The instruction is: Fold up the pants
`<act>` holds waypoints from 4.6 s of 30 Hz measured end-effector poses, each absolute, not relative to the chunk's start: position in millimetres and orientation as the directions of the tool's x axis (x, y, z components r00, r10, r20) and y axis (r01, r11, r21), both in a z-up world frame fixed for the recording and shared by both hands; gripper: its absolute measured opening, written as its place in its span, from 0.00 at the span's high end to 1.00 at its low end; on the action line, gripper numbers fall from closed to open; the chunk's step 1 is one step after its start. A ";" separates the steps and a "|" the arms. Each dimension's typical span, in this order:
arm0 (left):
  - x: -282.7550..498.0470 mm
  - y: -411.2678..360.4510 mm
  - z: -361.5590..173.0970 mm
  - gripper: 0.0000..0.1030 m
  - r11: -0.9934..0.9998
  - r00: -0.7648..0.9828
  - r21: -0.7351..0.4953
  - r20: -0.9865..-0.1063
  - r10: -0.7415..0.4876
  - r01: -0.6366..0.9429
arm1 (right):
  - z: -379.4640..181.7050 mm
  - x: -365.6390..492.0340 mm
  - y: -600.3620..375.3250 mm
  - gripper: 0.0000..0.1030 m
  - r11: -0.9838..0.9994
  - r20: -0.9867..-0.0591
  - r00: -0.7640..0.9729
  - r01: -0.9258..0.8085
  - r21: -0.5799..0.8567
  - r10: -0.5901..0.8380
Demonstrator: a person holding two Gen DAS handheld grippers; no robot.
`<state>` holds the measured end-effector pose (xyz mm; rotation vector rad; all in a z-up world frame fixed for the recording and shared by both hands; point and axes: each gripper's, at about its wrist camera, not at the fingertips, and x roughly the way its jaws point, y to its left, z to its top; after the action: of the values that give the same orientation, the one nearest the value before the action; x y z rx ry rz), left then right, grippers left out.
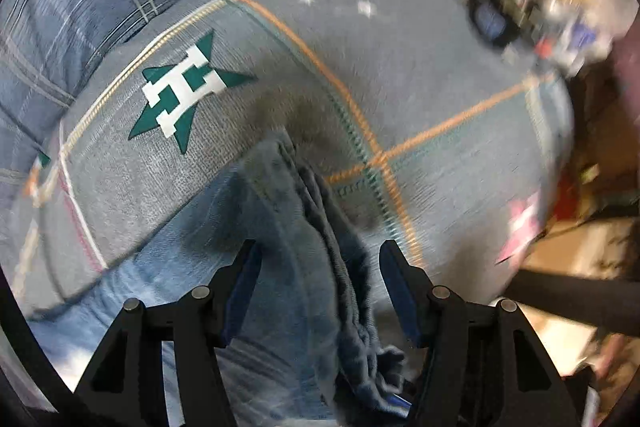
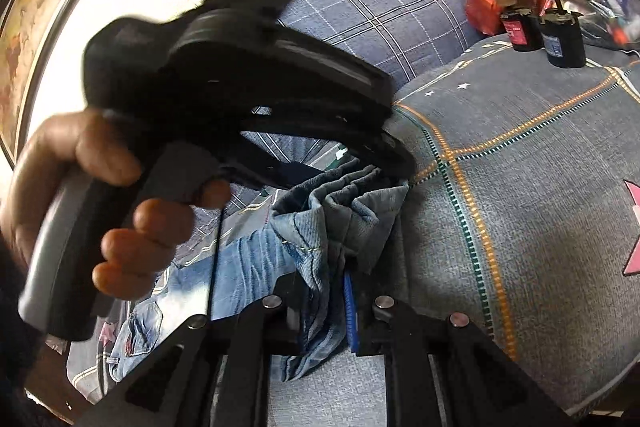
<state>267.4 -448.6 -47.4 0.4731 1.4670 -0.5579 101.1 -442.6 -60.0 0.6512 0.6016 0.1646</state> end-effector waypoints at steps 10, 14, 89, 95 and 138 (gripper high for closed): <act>257.3 -466.7 -61.7 0.80 0.745 0.119 0.099 -0.993 0.026 0.660 | -68.0 107.4 -453.9 0.86 0.754 -0.479 0.805 0.061 0.654 0.349; 265.6 -440.8 -40.0 0.91 0.801 0.115 0.009 -0.991 -0.074 0.599 | -67.0 108.9 -454.3 0.86 0.755 -0.473 0.807 0.052 0.653 0.354; 155.7 -86.8 -54.9 0.81 0.803 0.306 -0.536 -0.743 -0.595 0.260 | -11.1 208.1 -262.4 0.47 0.926 -0.692 0.624 -0.323 0.195 0.363; 147.4 -86.1 -54.3 0.81 0.833 0.318 -0.476 -0.772 -0.550 0.283 | -13.9 214.2 -245.6 0.47 0.909 -0.699 0.593 -0.354 0.219 0.400; 109.3 38.6 -9.2 0.52 0.956 0.534 -0.271 -0.795 -0.287 0.109 | -8.4 123.5 -228.8 0.45 0.918 -0.688 0.622 -0.352 0.180 0.374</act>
<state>109.3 38.6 -9.2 -0.1976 0.9809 -0.2378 123.5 -228.8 -8.4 0.0289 0.7975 0.4169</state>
